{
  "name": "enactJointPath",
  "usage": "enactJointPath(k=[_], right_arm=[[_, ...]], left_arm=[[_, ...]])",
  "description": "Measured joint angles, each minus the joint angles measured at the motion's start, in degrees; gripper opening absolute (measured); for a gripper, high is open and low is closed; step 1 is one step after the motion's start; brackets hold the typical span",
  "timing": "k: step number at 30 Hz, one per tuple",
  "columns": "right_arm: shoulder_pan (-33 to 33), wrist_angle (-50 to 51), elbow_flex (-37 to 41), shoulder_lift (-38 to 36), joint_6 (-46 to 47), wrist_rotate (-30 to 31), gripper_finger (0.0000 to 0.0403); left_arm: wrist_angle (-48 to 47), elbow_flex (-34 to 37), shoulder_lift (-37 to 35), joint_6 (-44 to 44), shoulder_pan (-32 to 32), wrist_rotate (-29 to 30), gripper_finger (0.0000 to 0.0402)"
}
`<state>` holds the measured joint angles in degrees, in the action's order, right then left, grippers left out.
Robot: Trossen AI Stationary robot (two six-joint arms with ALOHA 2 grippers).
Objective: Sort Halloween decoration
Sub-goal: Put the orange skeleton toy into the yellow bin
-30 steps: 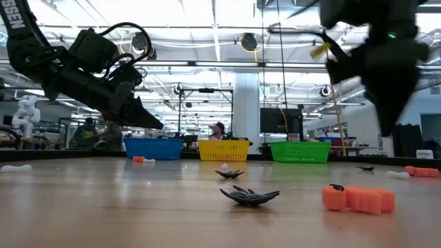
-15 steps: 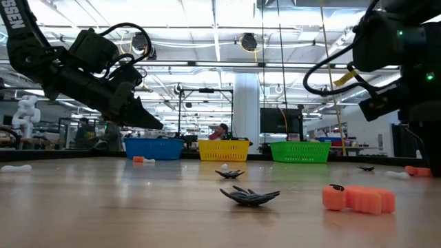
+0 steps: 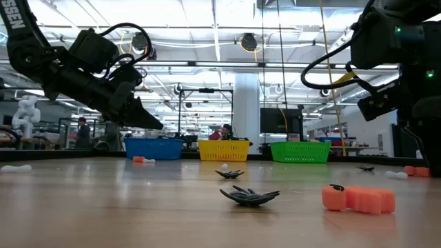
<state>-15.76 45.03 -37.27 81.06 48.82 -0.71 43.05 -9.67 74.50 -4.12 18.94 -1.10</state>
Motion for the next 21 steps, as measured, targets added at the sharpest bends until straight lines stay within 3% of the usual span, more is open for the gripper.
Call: enactJointPath(k=[14,21], right_arm=[[0.5,-4.9,-9.4,0.2,-9.4,6.7,0.0004],[6.7,-15.0,-11.4,0.2,-14.7,10.4,0.0004]], left_arm=[[-0.3,0.0,0.0,0.0,0.0,0.0,0.0005],[-0.3,0.0,0.0,-0.1,-0.2,0.0,0.0005]])
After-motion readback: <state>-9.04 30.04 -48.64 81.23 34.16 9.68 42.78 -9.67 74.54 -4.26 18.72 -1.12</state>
